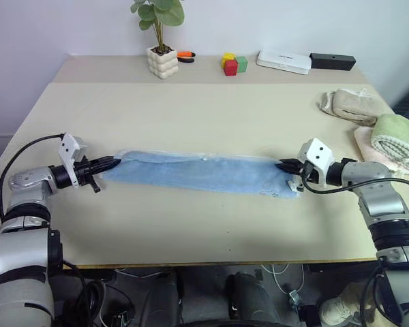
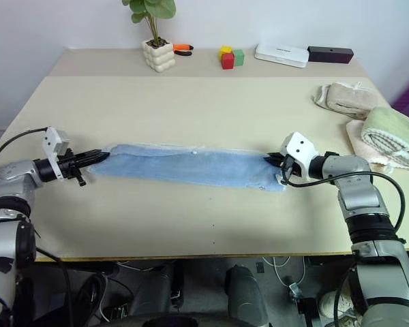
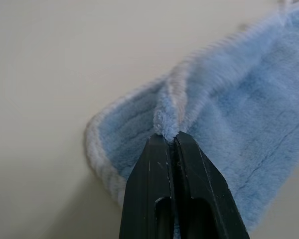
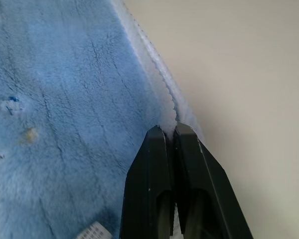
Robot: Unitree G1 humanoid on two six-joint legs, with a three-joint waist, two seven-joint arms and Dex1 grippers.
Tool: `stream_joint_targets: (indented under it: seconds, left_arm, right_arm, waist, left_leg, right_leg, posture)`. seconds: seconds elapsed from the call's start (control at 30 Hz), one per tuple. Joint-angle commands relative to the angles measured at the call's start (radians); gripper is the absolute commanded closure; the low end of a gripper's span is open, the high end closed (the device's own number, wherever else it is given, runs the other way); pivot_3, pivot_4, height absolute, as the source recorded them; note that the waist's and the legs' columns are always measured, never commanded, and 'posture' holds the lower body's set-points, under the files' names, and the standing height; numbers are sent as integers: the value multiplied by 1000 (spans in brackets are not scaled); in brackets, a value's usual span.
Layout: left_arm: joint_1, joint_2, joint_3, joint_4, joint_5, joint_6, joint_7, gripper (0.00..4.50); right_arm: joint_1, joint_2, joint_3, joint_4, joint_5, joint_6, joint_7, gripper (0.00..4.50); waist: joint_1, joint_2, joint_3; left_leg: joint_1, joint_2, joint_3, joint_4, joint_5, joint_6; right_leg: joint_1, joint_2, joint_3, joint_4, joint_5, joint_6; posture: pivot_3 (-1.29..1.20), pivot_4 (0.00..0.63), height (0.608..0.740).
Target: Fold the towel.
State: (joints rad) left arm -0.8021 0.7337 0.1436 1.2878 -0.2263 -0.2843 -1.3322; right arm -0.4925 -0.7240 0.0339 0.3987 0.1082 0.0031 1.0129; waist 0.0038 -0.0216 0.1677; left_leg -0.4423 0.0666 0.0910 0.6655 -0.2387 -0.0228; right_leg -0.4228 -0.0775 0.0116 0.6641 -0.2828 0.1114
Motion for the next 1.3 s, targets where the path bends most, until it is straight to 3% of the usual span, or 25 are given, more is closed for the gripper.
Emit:
stream_joint_targets:
  seconds: [0.03, 0.33, 0.43, 0.63, 0.67, 0.7, 0.8, 1.03, 1.2, 1.27, 1.3]
  left_arm:
    - [-16, 11, 30, -20, 9, 3, 16, 4500]
    - [-3, 8, 59, -25, 10, 75, 7, 4500]
    - [4, 5, 63, -28, 19, 54, 39, 3618]
    - [8, -4, 63, -37, 22, 52, 43, 585]
    - [9, -6, 61, -40, 29, 27, 65, 145]
    - [8, -7, 66, -42, 24, 25, 61, 61]
    - [7, -1, 75, -47, 15, 24, 41, 0]
    - [-3, 20, 123, -63, -20, 51, -21, 0]
    - [-2, 27, 160, -89, -53, 71, -47, 0]
    - [-20, 19, 197, -135, -110, 175, -45, 0]
    - [-25, 11, 211, -166, -136, 229, -45, 0]
  right_arm:
    - [-25, -2, -16, -19, -1, 1, -16, 4458]
    - [-37, 11, -14, -3, -29, -55, -61, 4458]
    - [-51, 17, -15, 8, -30, -49, -73, 4500]
    - [-38, 13, 14, 4, -72, -63, -83, 4500]
    - [-39, 17, 8, 5, -56, -45, -72, 4500]
    - [-43, 22, -3, 8, -22, 6, -48, 4500]
    - [-44, 17, -12, 4, -7, 15, -38, 3553]
    - [-69, 7, -12, 49, -58, -41, -119, 35]
    - [-63, -10, -16, 38, -70, -46, -143, 10]
    - [-68, 23, -109, -53, 47, 69, -183, 10]
    - [-70, 55, -160, -112, 118, 136, -217, 243]
  waist:
    - [0, 0, 0]
    - [-1, 0, 0]
    - [-2, 0, 0]
    - [0, 0, 0]
    - [0, 0, 0]
    - [0, 0, 0]
    - [-1, 0, 0]
    - [-1, 0, 0]
    - [-2, 0, 0]
    - [-1, 0, 0]
    - [-1, 0, 0]
  left_leg:
    - [0, 0, 0, 0, 0, 0]
    - [0, 0, 0, 0, 0, 0]
    - [0, 0, 0, 0, 0, 0]
    - [0, 0, 0, 0, 0, 0]
    - [0, 0, 0, 0, 0, 0]
    - [0, 0, 0, 0, 0, 0]
    - [0, 0, 0, 0, 0, 0]
    - [0, 0, 0, 0, 0, 0]
    - [0, 0, 0, 0, 0, 0]
    - [0, 0, 0, 0, 0, 0]
    - [0, 0, 0, 0, 0, 0]
  right_leg:
    - [0, 0, 0, 0, 0, 0]
    - [0, 0, 0, 0, 0, 0]
    - [0, 0, 0, 0, 0, 0]
    - [0, 0, 0, 0, 0, 0]
    - [0, 0, 0, 0, 0, 0]
    - [0, 0, 0, 0, 0, 0]
    - [0, 0, 0, 0, 0, 0]
    - [0, 0, 0, 0, 0, 0]
    - [0, 0, 0, 0, 0, 0]
    - [0, 0, 0, 0, 0, 0]
    - [0, 0, 0, 0, 0, 0]
  posture:
    - [0, 150, 735]
    - [0, 150, 735]
    - [0, 150, 735]
    - [0, 150, 735]
    - [0, 150, 735]
    - [0, 150, 735]
    - [0, 150, 735]
    - [0, 150, 735]
    - [0, 150, 735]
    - [0, 150, 735]
    - [0, 150, 735]
